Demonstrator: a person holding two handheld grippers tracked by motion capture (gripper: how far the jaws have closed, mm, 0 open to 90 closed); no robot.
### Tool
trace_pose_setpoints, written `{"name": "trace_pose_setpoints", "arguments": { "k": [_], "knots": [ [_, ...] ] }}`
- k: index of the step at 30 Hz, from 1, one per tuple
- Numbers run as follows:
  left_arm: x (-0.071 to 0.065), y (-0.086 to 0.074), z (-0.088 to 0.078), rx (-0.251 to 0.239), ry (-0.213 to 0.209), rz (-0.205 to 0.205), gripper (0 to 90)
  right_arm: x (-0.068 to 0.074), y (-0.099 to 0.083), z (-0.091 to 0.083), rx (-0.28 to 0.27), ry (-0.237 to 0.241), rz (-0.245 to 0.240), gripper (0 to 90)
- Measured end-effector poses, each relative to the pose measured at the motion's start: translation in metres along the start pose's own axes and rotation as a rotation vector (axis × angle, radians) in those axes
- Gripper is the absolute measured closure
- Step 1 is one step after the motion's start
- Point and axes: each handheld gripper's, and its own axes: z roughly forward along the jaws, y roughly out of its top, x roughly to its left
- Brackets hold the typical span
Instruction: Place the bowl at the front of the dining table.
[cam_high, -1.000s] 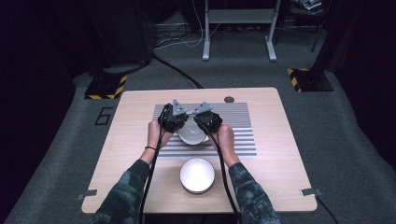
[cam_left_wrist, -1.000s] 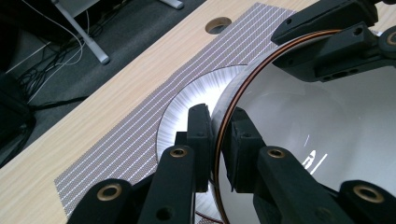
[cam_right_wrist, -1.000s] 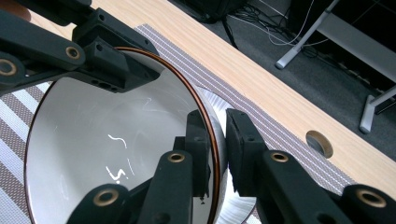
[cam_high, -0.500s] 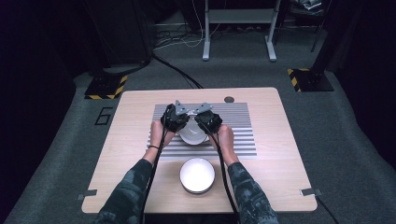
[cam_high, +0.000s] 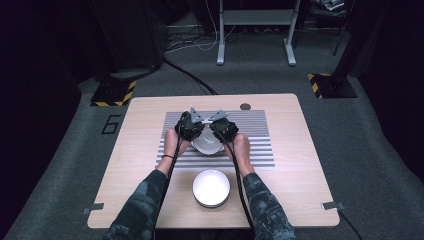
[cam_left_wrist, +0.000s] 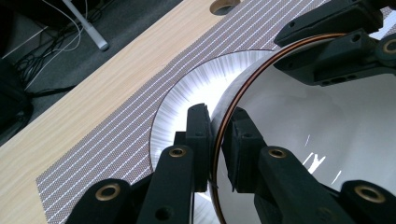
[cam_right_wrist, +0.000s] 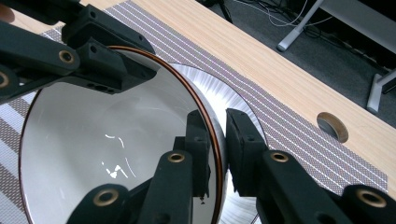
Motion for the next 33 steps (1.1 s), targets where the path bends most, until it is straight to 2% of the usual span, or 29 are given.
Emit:
{"name": "trace_pose_setpoints", "arguments": {
  "k": [9,12,15,18,22,28,33],
  "knots": [
    [0.000,0.000,0.011,0.000,0.018,0.001,78.3,-0.005,-0.003,0.010,0.014,0.002,0.024,80.1],
    [0.000,-0.001,0.016,0.001,0.025,-0.005,77.3,-0.006,-0.004,0.014,0.022,0.002,0.053,80.2],
    [0.001,-0.002,0.021,0.008,0.029,-0.017,76.7,-0.007,-0.006,0.018,0.032,-0.001,0.064,80.7],
    [0.002,-0.004,0.023,0.003,0.022,-0.052,76.1,-0.009,-0.008,0.019,0.029,0.004,0.076,80.7],
    [0.002,-0.004,0.024,0.008,0.028,-0.050,75.7,-0.008,-0.007,0.019,0.039,0.000,0.064,80.9],
    [0.001,-0.008,0.028,0.007,0.018,-0.101,71.8,-0.009,-0.009,0.021,0.039,-0.008,0.077,81.3],
    [0.000,-0.008,0.029,0.016,0.015,-0.093,71.2,-0.011,-0.011,0.022,0.037,-0.013,0.080,81.2]
  ]
}}
